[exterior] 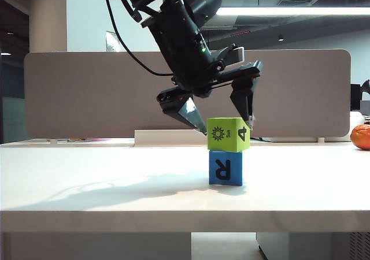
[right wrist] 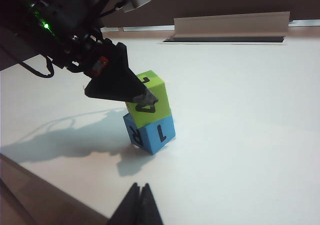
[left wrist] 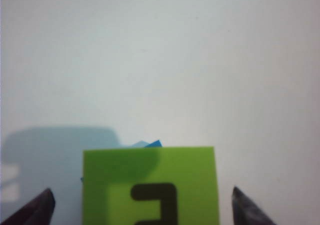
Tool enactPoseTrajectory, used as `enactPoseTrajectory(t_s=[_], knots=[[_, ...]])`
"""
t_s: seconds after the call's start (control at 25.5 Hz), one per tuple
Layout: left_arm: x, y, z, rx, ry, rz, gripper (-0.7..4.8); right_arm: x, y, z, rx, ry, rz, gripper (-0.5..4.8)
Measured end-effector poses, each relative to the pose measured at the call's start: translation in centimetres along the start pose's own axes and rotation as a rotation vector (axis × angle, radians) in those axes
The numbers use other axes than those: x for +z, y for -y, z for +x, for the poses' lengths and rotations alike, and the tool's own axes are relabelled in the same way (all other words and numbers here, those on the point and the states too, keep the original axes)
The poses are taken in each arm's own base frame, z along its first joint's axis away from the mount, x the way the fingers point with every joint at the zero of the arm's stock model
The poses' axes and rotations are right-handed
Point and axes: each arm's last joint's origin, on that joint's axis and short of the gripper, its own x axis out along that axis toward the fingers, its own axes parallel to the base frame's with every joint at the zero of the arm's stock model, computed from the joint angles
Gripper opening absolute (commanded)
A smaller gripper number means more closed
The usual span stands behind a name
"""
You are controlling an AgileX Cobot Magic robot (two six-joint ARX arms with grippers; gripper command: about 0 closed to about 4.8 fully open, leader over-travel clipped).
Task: Stack one letter block on top of another letter block.
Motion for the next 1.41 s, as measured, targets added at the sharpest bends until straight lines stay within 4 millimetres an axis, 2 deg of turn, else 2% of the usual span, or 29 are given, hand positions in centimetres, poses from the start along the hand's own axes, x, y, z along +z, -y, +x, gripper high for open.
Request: enactPoseTrajectory(t_s=[0.2,0.39,0.43,0.47,0.51,0.55,0.59,0.67,0.74,0.98,1.21,1.33,1.41], knots=[[0.5,-0.1,-0.9,0.006,-0.025,0.010,4.79,0.0,0.0,0.0,0.000,0.000,0.000,-0.01],[2.6,-0.9,-5.5,0.039,0.035,0.001,4.79,0.0,0.1,0.0,-0.050,0.006,-0.001,-0.01],[2.8,-1.1,-6.1,0.043,0.049,-0.002,4.20,0.0,0.2,0.0,-0.067,0.007,0.000,-0.01],[3.3,-1.7,-7.7,0.063,0.092,-0.012,3.85,0.0,0.4,0.0,-0.125,0.014,-0.001,-0.01],[3.5,-1.9,-8.3,0.070,0.111,-0.018,3.01,0.1,0.5,0.0,-0.163,0.018,-0.001,-0.01],[3.9,-2.6,-9.7,0.097,0.155,-0.031,2.64,0.1,0.6,-0.1,-0.223,0.024,-0.002,-0.01],[4.1,-3.1,-10.5,0.112,0.176,-0.037,1.74,0.1,0.7,-0.1,-0.245,0.026,-0.002,-0.01],[4.5,-4.4,-13.0,0.148,0.230,-0.017,0.41,0.1,1.0,-0.2,-0.341,0.036,-0.003,-0.01],[4.6,-5.7,-14.9,0.183,0.260,-0.005,-0.06,0.1,1.1,-0.2,-0.406,0.043,-0.003,-0.01],[4.3,-7.8,-18.5,0.354,0.289,0.009,-0.06,0.2,1.4,-0.4,-0.519,0.051,-0.019,-0.01],[3.9,-7.5,-22.6,0.394,0.371,0.037,-0.06,0.3,1.5,-0.4,-0.526,0.060,-0.037,-0.01],[2.4,-7.3,-24.2,0.401,0.422,0.033,-0.06,0.6,1.4,-0.4,-0.523,0.091,-0.046,-0.01],[0.9,-7.3,-24.1,0.405,0.422,0.038,-0.06,0.6,1.4,-0.4,-0.522,0.092,-0.047,-0.01]])
